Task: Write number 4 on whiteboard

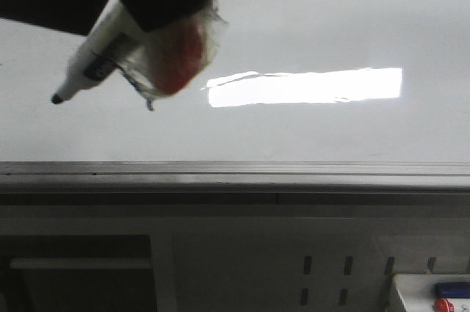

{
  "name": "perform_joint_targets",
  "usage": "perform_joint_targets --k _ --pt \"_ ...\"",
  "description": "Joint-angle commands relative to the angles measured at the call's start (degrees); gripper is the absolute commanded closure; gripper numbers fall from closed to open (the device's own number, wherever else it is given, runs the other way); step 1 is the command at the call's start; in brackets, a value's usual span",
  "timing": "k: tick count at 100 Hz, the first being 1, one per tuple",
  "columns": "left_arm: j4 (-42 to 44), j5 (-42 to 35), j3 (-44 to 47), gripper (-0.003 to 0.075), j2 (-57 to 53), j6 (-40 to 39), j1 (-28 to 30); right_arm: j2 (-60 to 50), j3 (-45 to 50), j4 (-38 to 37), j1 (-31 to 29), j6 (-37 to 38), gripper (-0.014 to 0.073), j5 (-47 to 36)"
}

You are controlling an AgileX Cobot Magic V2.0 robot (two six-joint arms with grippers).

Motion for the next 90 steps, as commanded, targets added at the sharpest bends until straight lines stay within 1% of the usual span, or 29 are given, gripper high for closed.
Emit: perform_joint_targets --k 1,15,27,31,36,43,55,60,68,79,90 --pt "-5.17 -4.87 -2.11 0.0227 -2.47 -1.00 -0.41 -1.53 -1.53 -1.83 -0.39 -0.39 0.0658 -0.21" --pt "-5.42 -7.29 -2.11 0.0227 -6.32 -3.64 -0.29 -4.13 -1.53 -2.06 -3.24 -0.39 0.0658 1.42" --pt "-5.32 -7.77 -2.11 0.0230 -9.71 -5.94 0.89 -6.72 -1.41 -2.10 -7.48 -0.39 0.0658 1.44" --pt "-5.19 -7.77 -2.11 0.0241 -10.91 -7.41 1.61 -7.65 -1.27 -2.19 -8.82 -0.39 0.0658 1.56" --pt "-4.81 -7.77 -1.99 0.0276 -12.36 -10.04 2.66 -8.70 -0.77 -2.43 -10.81 -0.39 0.0658 1.77" --pt "-4.38 -7.77 -0.84 0.0353 -14.76 -13.89 4.48 -10.15 0.43 -2.74 -13.54 -0.39 0.0658 1.66" --pt "-4.29 -7.77 3.54 0.0534 -19.29 -19.92 8.29 -11.82 3.62 -2.89 -17.37 -0.39 0.0658 0.53" --pt "-4.29 -7.77 5.95 0.0626 -21.20 -21.27 9.83 -12.24 5.27 -2.89 -18.19 -0.29 0.0658 -0.77" --pt "-4.40 -7.86 10.07 0.0743 -24.65 -22.02 12.20 -12.72 7.71 -2.97 -18.88 -0.29 0.0658 -4.32" --pt "-6.47 -8.64 14.42 0.0741 -28.44 -22.11 14.62 -12.59 9.54 -2.97 -19.08 -0.29 0.0658 -8.80" --pt "-7.84 -9.24 16.74 0.0741 -31.11 -22.11 15.91 -11.44 9.54 -3.01 -19.33 -0.29 0.0658 -11.95"
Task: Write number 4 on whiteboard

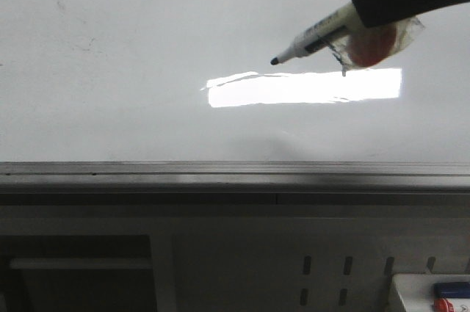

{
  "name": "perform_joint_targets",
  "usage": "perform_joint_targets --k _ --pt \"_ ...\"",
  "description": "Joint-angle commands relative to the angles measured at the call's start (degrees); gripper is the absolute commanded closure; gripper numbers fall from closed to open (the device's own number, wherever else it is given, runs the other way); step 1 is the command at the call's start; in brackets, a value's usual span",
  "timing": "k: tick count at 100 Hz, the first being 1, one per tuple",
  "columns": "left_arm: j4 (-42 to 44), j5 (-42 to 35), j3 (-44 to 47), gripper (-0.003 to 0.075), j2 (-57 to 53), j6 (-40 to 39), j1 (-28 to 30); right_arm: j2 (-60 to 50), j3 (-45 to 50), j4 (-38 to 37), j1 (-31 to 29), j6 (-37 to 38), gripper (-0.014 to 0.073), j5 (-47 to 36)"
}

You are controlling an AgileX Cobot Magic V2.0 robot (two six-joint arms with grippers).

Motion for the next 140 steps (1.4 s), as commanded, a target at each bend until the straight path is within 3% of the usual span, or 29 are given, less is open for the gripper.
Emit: perform_joint_targets --k 1,36,78,140 --pt "-3.18 -4.13 -0.04 0.0741 -1.33 -0.73 0.91 0.42 -1.47 -1.32 -0.60 -0.29 0.0658 -7.58" --pt "-3.33 -4.40 0.31 0.0741 -2.00 -0.73 0.91 5.57 -1.57 -5.43 -1.55 -0.29 0.0658 -14.50" --pt "-3.39 -4.40 0.31 0.0741 -2.00 -0.73 0.91 6.97 -1.57 -5.70 -11.61 -0.29 0.0658 -18.81" --pt "-4.40 -4.40 0.31 0.0741 -2.00 -0.73 0.91 9.47 -1.66 -5.70 -13.00 -0.29 0.0658 -21.49"
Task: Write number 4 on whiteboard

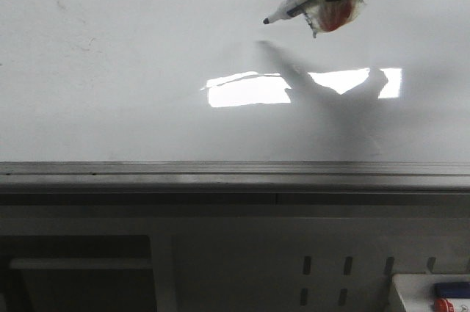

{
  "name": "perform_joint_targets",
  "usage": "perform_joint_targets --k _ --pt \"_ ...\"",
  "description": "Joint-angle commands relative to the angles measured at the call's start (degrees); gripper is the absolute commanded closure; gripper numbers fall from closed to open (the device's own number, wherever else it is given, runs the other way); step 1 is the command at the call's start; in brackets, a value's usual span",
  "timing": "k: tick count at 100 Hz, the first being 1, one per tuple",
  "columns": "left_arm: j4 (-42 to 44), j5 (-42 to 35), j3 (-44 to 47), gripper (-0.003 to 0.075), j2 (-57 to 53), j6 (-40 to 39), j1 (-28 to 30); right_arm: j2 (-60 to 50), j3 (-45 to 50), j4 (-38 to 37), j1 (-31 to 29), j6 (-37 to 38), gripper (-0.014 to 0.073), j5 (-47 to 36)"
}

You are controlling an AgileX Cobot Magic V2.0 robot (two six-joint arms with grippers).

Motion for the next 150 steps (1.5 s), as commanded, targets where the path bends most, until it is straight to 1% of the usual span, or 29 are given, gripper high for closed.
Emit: perform_joint_targets --k 1,32,55,63,80,103,134,150 --pt "-2.38 -2.90 -1.56 0.0741 0.31 -0.52 0.00 0.07 -1.66 -0.64 -0.84 -0.39 0.0658 -4.30" --pt "-3.86 -2.90 -1.56 0.0741 0.31 -0.52 0.00 2.88 -1.66 0.18 -1.24 -0.39 0.0658 0.48" --pt "-3.86 -2.90 -1.56 0.0741 0.31 -0.52 0.00 3.45 -1.66 2.11 -1.24 -0.39 0.0658 0.97" --pt "-3.86 -2.90 -1.56 0.0741 0.31 -0.52 0.00 3.45 -1.66 3.99 -1.24 -0.39 0.0658 1.42" --pt "-3.86 -2.90 -1.56 0.0741 0.31 -0.52 0.00 3.71 -1.66 6.65 0.84 -0.39 0.0658 1.88" --pt "-3.86 -2.90 -1.56 0.0741 0.31 -0.52 0.00 6.79 -1.66 7.57 4.55 -0.39 0.0658 1.97" --pt "-3.86 -2.90 -1.56 0.0741 0.31 -0.52 0.00 7.31 -1.66 7.70 4.64 -0.39 0.0658 2.16" --pt "-3.86 -2.90 -1.56 0.0741 0.31 -0.52 0.00 6.95 -1.66 7.70 4.64 -0.39 0.0658 4.34"
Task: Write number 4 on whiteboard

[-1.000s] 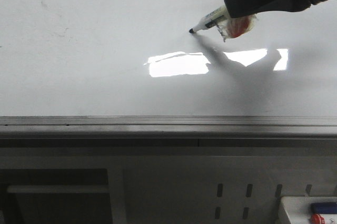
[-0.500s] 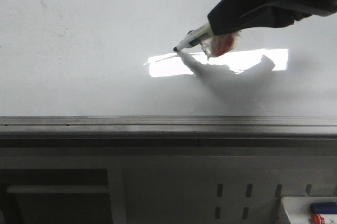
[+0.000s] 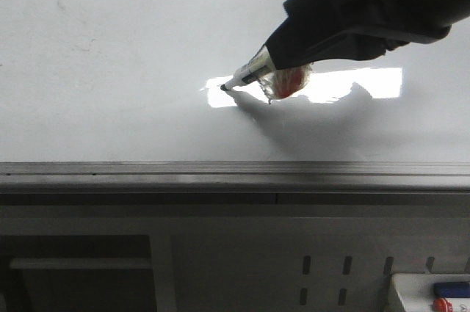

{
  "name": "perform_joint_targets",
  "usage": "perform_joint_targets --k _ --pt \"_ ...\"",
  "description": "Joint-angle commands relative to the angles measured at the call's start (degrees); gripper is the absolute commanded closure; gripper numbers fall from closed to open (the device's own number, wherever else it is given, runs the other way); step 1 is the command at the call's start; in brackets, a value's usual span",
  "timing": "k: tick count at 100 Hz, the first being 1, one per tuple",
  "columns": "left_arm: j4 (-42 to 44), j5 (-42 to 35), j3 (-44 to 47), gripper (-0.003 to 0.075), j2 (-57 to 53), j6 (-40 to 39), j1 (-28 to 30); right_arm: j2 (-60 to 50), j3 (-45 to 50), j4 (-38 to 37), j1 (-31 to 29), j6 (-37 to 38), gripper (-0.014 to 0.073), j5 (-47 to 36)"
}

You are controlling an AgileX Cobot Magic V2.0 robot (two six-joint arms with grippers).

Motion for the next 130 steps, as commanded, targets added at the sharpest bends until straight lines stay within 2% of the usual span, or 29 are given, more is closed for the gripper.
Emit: perform_joint_targets --k 1,63,77,88,96,113,130 --pt "-1.99 -2.80 -1.56 0.0741 0.31 -0.52 0.00 -0.36 -1.22 -0.09 -0.21 -0.39 0.0658 2.99" --pt "-1.99 -3.05 -1.56 0.0741 0.31 -0.52 0.00 -11.46 -1.22 -0.43 -11.61 -0.39 0.0658 13.54" --pt "-1.99 -3.05 -1.56 0.0741 0.31 -0.52 0.00 -11.70 -1.22 -0.68 -11.59 -0.39 0.0658 12.52" --pt "-1.99 -3.05 -1.56 0.0741 0.31 -0.52 0.00 -12.94 -1.60 2.39 -10.85 -0.39 0.0658 11.01" --pt "-1.99 -3.05 -1.56 0.0741 0.31 -0.52 0.00 -14.61 -2.05 5.05 -8.66 -0.39 0.0658 8.94" --pt "-1.99 -3.05 -1.56 0.0741 0.31 -0.52 0.00 -14.59 -5.02 4.94 -2.08 -0.39 0.0658 6.70" --pt "-1.99 -3.05 -1.56 0.0741 0.31 -0.52 0.00 -9.76 -7.62 3.86 -0.37 -0.39 0.0658 5.83"
